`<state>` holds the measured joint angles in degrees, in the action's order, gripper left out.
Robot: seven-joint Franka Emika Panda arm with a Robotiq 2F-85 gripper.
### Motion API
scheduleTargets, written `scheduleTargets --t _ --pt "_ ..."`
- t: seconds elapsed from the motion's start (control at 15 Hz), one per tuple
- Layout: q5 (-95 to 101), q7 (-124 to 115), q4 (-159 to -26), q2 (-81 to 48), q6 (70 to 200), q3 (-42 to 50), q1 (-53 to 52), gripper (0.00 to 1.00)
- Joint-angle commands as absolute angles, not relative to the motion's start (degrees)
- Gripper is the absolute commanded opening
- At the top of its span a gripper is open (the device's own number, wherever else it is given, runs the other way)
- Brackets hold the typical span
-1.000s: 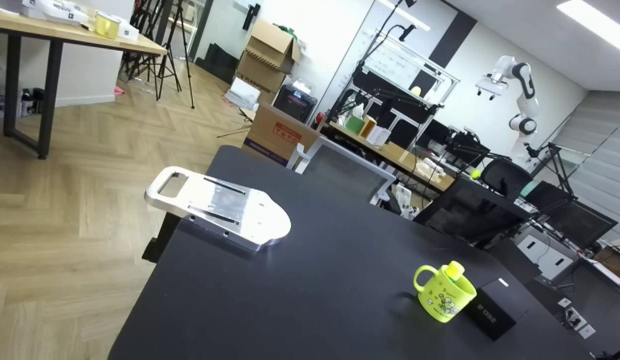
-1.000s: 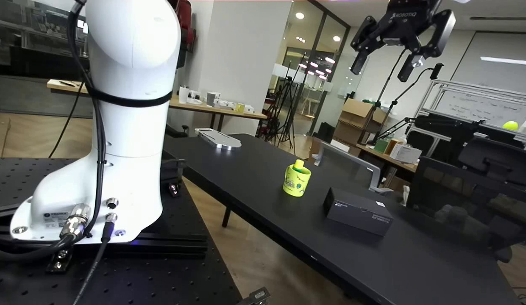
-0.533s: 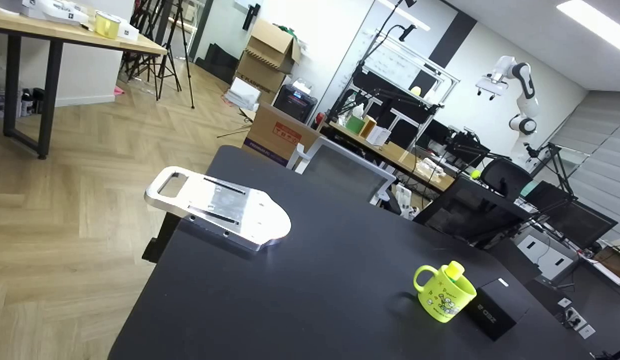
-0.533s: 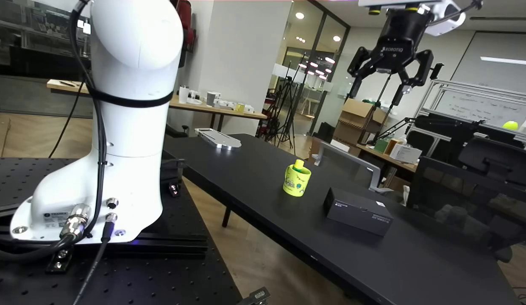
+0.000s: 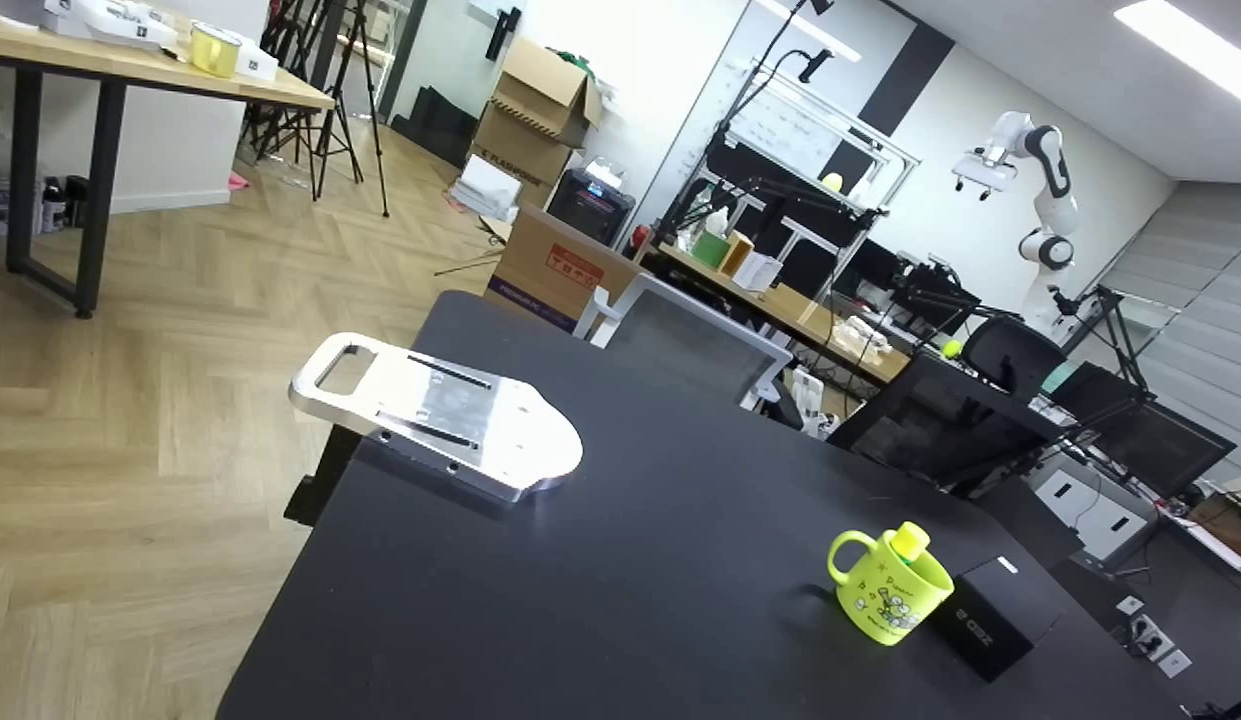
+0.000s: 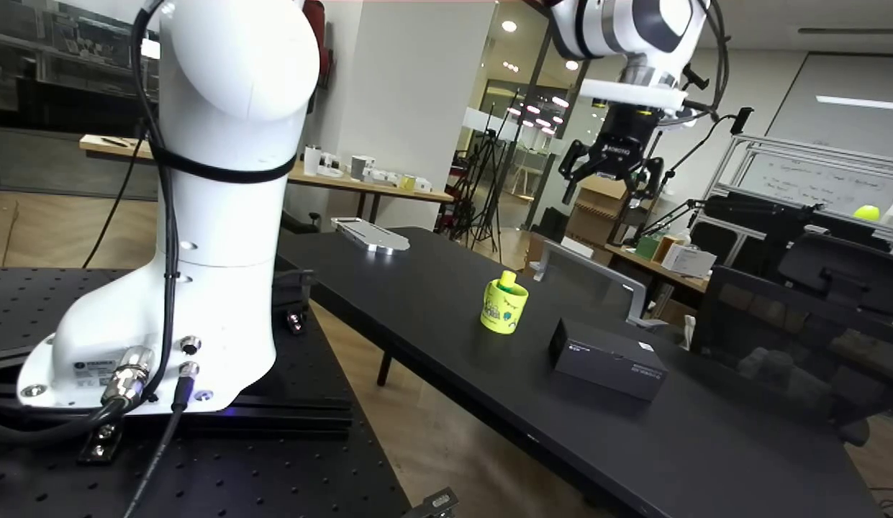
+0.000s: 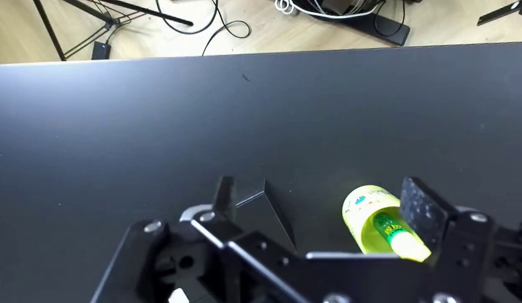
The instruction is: Pick the object in the yellow cup and place it on the bottom of the table
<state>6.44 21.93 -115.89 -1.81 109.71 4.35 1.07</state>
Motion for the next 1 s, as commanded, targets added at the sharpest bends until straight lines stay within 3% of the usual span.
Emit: scheduleTargets --t 0.0,0.93 --pt "6.32 23.07 -108.53 -9.43 107.81 1.36 0.09 1.00" --pt "7.12 24.00 -103.96 -16.40 109.13 -3.91 -2.27 1.00"
